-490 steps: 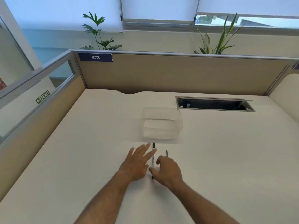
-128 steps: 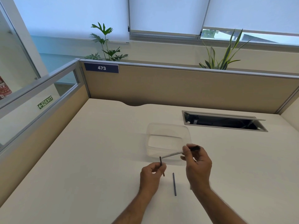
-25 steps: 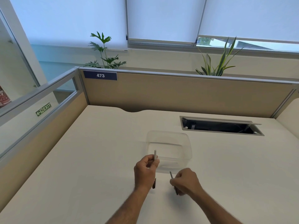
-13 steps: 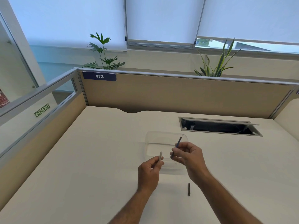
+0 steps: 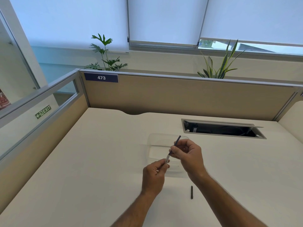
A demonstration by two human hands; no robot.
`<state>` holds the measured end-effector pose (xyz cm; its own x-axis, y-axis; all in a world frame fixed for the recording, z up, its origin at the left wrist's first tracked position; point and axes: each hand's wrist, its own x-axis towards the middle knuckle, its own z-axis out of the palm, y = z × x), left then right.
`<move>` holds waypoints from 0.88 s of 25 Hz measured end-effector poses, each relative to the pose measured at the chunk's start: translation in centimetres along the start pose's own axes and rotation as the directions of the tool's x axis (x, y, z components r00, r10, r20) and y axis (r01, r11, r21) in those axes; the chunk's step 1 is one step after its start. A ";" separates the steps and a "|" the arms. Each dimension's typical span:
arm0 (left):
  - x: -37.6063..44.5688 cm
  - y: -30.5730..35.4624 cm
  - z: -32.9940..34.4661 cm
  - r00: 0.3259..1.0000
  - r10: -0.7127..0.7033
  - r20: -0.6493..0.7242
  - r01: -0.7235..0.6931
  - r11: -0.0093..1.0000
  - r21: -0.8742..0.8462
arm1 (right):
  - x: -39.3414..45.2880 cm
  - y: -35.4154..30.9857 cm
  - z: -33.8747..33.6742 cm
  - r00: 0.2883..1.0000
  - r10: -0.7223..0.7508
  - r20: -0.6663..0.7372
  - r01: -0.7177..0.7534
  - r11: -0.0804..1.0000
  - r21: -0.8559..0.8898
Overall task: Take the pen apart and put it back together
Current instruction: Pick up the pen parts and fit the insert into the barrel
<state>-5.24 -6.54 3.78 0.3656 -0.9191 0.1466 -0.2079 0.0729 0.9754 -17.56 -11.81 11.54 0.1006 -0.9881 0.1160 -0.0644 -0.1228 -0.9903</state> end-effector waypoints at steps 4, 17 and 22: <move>0.0 -0.1 0.0 1.000 0.003 0.001 -0.003 1.000 -0.004 | 0.0 0.2 0.0 1.000 -0.002 0.002 0.002 1.000 -0.015; 0.1 -0.3 0.0 1.000 0.011 0.004 -0.011 1.000 0.012 | 0.1 1.0 -0.2 0.999 0.003 0.036 0.000 0.998 -0.069; 0.2 -0.2 0.0 0.999 0.044 0.011 -0.044 0.999 0.022 | 0.1 1.4 -0.1 0.994 0.064 0.083 -0.055 0.992 -0.114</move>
<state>-5.15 -6.71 3.65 0.3464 -0.9191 0.1875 -0.2440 0.1047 0.9641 -17.71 -12.11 10.15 0.1784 -0.9829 0.0452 -0.1827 -0.0783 -0.9801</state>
